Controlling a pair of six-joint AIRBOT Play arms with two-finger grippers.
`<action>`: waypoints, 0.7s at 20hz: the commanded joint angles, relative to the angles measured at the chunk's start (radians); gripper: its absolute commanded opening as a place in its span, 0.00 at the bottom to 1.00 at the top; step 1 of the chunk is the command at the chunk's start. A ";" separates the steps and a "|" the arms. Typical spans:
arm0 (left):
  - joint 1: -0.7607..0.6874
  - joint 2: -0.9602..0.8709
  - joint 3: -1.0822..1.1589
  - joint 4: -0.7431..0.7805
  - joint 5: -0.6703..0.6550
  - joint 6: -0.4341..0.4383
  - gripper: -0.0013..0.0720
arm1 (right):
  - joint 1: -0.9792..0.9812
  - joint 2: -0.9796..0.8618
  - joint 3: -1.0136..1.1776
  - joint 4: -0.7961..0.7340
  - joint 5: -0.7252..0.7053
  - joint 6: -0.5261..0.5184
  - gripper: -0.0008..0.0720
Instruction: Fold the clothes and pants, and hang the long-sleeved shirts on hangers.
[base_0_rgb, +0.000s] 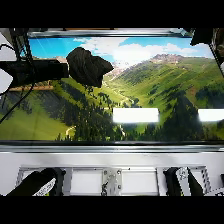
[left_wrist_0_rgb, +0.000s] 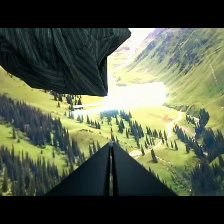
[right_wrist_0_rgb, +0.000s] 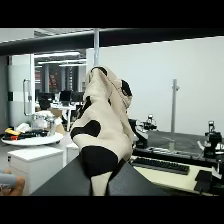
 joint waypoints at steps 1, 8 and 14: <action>0.001 -0.001 0.000 0.000 -0.001 0.000 0.03 | 0.000 -0.022 0.013 0.000 -0.009 0.008 0.03; 0.001 -0.001 -0.001 0.000 -0.002 0.000 0.03 | -0.001 -0.066 0.085 0.000 -0.063 0.043 0.03; 0.000 -0.001 0.000 -0.002 -0.002 -0.001 0.03 | 0.000 -0.094 0.085 0.000 -0.080 0.046 0.03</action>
